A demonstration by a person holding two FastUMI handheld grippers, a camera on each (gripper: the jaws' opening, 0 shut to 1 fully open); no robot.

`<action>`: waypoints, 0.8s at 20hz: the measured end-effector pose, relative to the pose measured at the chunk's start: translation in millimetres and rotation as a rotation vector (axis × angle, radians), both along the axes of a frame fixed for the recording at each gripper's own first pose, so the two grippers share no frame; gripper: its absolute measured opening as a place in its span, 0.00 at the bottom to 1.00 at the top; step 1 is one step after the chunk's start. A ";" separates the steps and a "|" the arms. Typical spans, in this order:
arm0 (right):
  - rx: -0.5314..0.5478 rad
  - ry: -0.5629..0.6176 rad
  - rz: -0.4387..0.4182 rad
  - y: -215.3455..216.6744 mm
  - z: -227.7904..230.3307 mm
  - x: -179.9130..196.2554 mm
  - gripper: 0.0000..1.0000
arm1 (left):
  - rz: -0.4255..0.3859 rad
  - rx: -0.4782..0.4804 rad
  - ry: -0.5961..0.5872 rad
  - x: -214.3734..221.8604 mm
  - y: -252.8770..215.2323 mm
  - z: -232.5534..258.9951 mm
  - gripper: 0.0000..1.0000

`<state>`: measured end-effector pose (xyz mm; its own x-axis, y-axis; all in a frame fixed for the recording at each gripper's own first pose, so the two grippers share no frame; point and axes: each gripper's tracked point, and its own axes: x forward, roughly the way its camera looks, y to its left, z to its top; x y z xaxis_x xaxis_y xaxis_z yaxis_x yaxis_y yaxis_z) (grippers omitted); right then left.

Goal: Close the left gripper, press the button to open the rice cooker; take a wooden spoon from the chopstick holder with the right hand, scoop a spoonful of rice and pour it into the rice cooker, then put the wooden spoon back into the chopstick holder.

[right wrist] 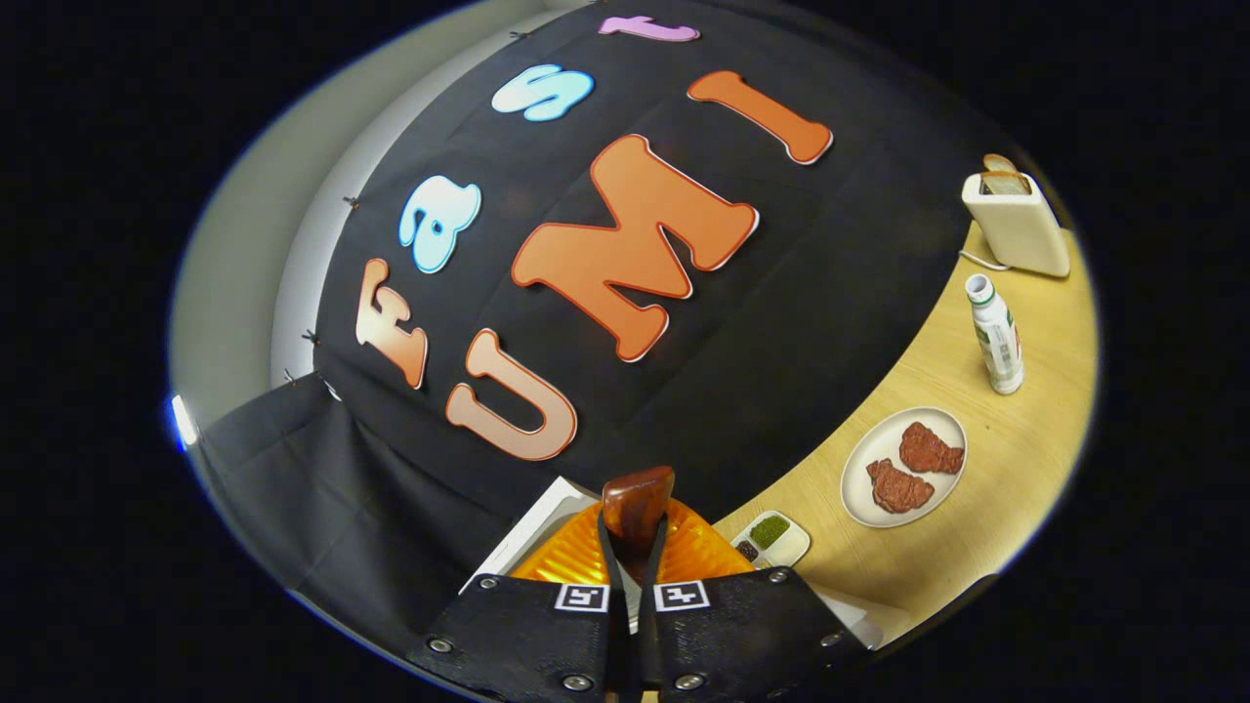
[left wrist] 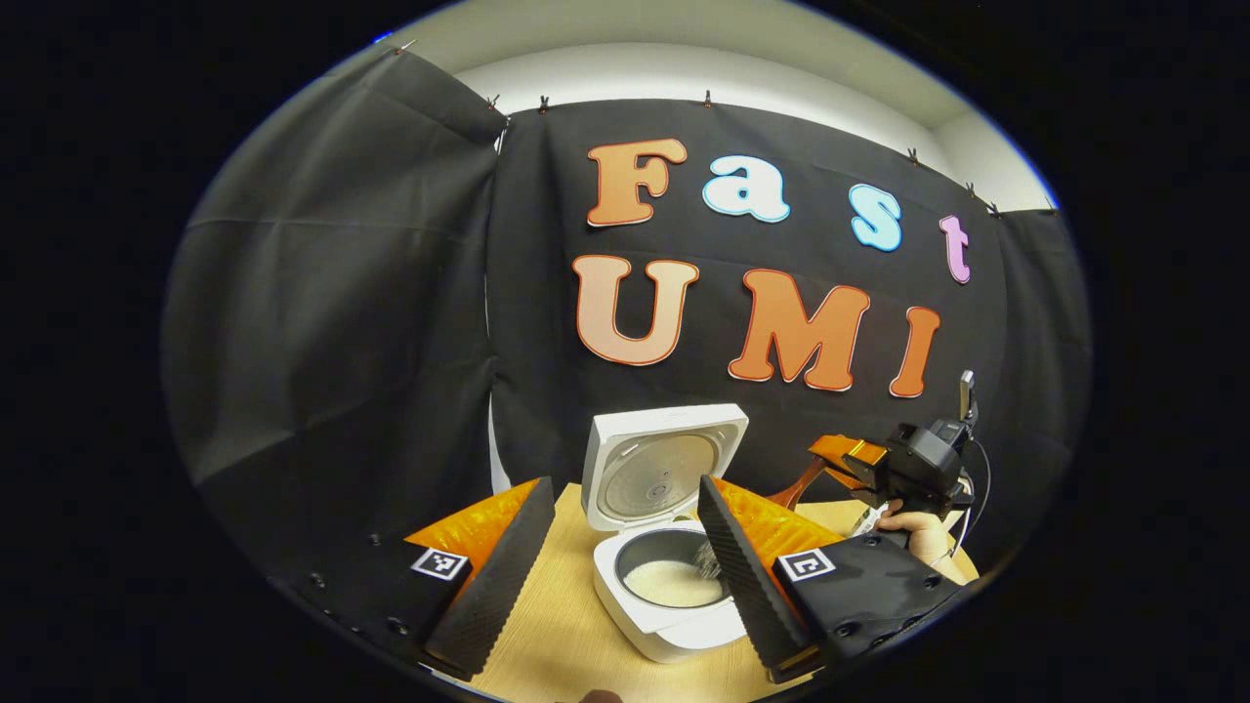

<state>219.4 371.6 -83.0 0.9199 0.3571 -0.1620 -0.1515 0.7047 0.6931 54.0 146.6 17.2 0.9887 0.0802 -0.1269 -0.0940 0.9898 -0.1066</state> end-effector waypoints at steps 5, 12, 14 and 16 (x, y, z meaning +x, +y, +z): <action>-0.074 -0.060 0.025 11.3 11.5 -2.4 0.02 | 0.004 -0.011 -0.004 -2.1 3.3 0.3 1.00; -0.148 -0.131 0.059 23.6 26.3 -7.5 0.02 | -0.002 -0.014 -0.009 -7.1 4.0 2.2 0.99; -0.164 -0.145 0.065 25.3 29.7 -8.9 0.02 | -0.008 -0.015 -0.008 -9.1 2.5 2.6 1.00; -0.168 -0.154 0.067 27.1 30.7 -9.8 0.02 | -0.010 -0.013 -0.010 -10.0 2.5 3.4 1.00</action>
<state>209.6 398.7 -52.3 0.9133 0.3984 -0.0844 -0.2968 0.7931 0.5319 44.0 149.0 20.6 0.9907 0.0682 -0.1180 -0.0825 0.9893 -0.1207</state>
